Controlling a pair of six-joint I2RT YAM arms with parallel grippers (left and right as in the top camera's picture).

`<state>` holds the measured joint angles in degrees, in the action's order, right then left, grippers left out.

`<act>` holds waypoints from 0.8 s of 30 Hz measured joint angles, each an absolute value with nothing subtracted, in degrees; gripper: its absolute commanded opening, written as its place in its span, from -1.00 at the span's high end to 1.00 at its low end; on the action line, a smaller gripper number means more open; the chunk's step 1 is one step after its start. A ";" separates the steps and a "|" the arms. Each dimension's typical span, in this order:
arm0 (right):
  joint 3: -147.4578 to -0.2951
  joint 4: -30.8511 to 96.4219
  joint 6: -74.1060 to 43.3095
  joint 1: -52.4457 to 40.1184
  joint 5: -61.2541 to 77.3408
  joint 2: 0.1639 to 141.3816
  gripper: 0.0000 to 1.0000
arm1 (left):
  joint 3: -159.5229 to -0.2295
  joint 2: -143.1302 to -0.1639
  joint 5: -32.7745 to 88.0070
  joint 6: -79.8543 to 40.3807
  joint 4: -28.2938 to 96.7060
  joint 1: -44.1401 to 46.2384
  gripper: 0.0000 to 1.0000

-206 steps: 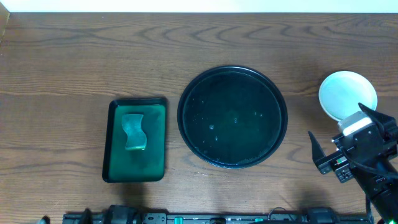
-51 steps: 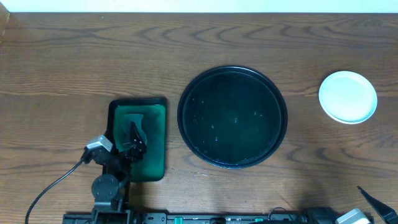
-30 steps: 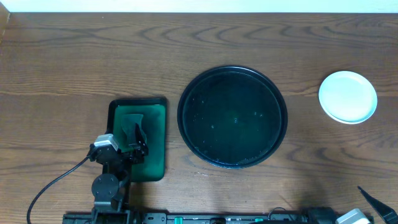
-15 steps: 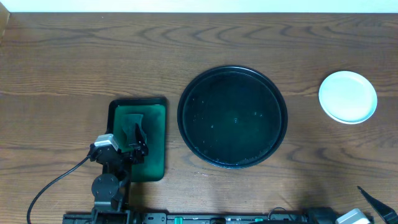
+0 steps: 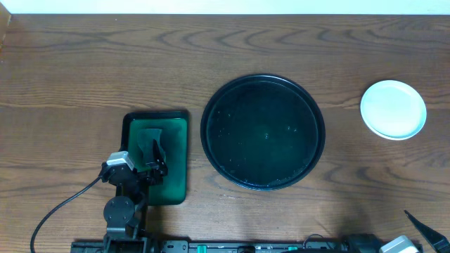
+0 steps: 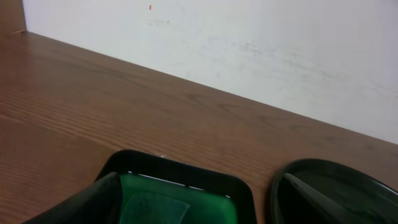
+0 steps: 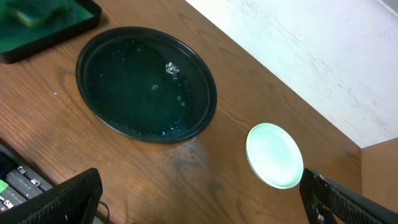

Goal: Clean dirty plates on tray and stack at the side

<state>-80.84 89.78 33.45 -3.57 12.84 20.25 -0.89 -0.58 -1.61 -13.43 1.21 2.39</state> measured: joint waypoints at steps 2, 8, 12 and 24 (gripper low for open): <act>-80.84 89.78 33.45 -3.57 12.84 20.25 -0.98 | -0.89 -0.58 -1.61 -13.43 1.21 2.39 -0.60; -80.84 90.15 33.45 -3.57 12.88 20.25 -0.98 | -0.89 -0.58 -1.61 -13.43 1.21 2.39 -0.61; -80.84 90.56 33.43 -3.57 16.56 20.25 -0.99 | -0.89 -0.58 -1.61 -13.43 1.23 2.39 -0.60; -77.14 71.72 33.17 -2.72 36.45 18.46 -0.99 | -0.91 -0.58 -1.58 -13.43 1.26 2.39 -0.60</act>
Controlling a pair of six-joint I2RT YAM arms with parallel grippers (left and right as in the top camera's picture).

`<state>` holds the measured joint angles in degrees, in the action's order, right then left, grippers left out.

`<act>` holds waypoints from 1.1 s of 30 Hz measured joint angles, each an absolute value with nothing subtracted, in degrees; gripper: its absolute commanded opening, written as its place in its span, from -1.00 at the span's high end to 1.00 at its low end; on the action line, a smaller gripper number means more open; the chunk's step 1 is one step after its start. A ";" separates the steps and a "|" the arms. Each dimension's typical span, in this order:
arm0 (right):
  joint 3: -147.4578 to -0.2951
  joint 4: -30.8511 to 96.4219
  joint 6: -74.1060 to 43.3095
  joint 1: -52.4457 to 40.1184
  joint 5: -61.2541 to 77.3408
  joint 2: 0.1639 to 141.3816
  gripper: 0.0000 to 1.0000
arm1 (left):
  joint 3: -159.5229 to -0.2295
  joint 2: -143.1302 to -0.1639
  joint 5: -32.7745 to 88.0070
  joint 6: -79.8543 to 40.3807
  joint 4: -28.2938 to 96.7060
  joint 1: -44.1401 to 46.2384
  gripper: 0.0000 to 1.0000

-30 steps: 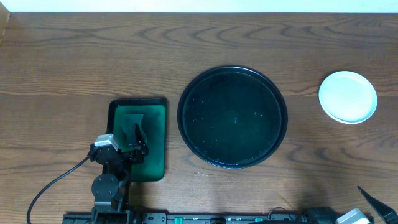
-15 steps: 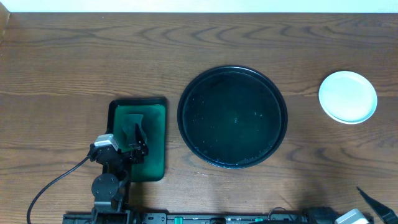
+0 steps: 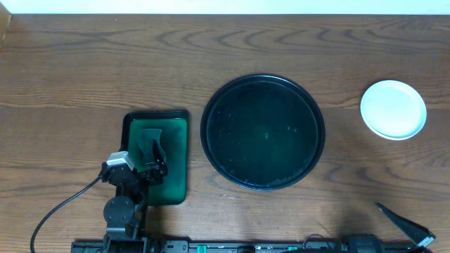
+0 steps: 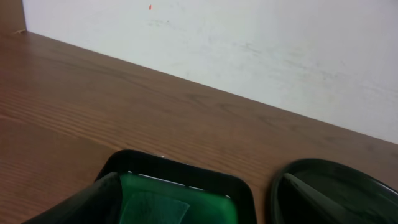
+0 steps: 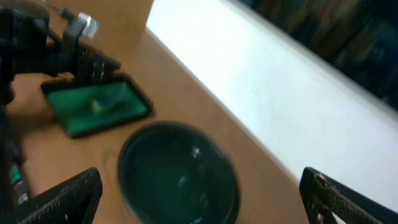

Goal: Clean dirty plates on tray and stack at the side

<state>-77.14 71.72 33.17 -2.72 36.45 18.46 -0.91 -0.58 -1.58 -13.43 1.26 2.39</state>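
Observation:
The round dark tray (image 3: pixel 263 132) lies mid-table, wet and speckled, with no plate on it. One white plate (image 3: pixel 393 109) rests on the table at the far right. My left gripper (image 3: pixel 156 153) hangs open over the green sponge (image 3: pixel 145 133) in the small green tray (image 3: pixel 176 151); in its wrist view, the left gripper (image 4: pixel 199 214) has its jaws wide on either side of the sponge (image 4: pixel 152 208). My right gripper (image 5: pixel 202 205) is open and empty. Its blurred wrist view faces the round tray (image 5: pixel 179 177), and the plate is out of that view.
In the overhead view, one of the right gripper's fingers (image 3: pixel 402 223) pokes in at the bottom right edge. A white wall (image 4: pixel 249 50) runs along the table's far edge. The left arm's base and cable (image 3: pixel 67 204) sit at the front left.
My right arm has moved: its finger now shows further left along the bottom edge. Its wrist view now takes in the green tray and left arm, not the plate. The left arm is unchanged.

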 measured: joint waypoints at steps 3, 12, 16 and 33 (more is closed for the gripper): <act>-72.25 62.85 33.15 -2.11 38.39 14.85 -0.99 | -0.93 -0.58 -1.52 -13.43 1.28 2.39 -0.60; -51.20 37.26 32.99 -1.85 41.36 1.54 -0.98 | -0.99 -0.60 -1.41 -13.43 1.32 2.39 -0.60; -44.66 29.61 33.04 -0.69 42.04 0.62 -0.98 | -0.99 -0.60 -1.41 -13.43 1.32 2.39 -0.60; -14.06 -18.37 32.80 -0.64 46.06 0.64 -0.99 | -0.99 -0.58 -1.43 -13.43 1.32 2.39 -0.60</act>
